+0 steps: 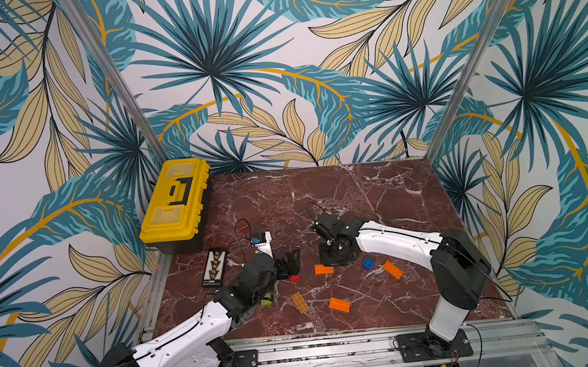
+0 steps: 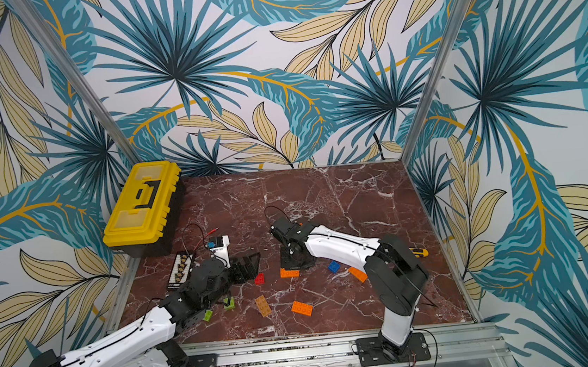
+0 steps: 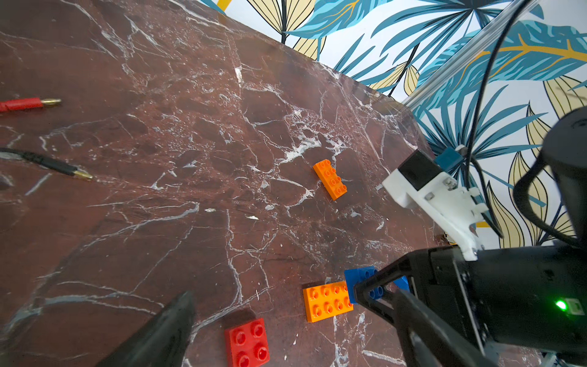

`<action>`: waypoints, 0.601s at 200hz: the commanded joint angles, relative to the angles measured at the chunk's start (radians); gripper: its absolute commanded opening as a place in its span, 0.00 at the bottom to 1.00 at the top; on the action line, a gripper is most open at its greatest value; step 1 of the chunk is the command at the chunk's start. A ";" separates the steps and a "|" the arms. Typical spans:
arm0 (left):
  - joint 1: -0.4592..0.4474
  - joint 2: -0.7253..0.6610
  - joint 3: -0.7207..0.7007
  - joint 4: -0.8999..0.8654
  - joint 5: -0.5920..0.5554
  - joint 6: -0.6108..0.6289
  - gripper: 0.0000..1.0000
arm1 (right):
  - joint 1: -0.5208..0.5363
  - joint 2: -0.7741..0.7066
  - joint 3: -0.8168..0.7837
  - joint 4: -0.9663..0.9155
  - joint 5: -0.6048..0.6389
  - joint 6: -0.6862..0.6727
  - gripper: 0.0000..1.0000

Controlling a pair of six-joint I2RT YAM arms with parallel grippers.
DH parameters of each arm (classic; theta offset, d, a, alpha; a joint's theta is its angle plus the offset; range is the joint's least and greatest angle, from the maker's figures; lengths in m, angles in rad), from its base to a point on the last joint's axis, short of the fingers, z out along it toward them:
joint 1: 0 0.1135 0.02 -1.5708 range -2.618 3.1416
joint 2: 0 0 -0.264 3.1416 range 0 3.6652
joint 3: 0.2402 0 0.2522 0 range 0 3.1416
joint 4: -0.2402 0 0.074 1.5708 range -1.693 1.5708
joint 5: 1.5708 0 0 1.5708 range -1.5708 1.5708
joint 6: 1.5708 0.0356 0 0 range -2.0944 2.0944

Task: Assemble the number 5 with lego
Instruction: Assemble the lego brick with the lego brick.

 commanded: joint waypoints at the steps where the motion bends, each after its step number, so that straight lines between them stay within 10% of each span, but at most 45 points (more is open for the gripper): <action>1: 0.007 -0.017 -0.034 0.009 -0.018 -0.005 1.00 | 0.009 0.028 0.018 -0.065 0.032 0.019 0.27; 120: 0.008 -0.020 -0.031 -0.003 -0.012 -0.016 1.00 | 0.012 0.077 -0.004 -0.005 0.003 0.063 0.26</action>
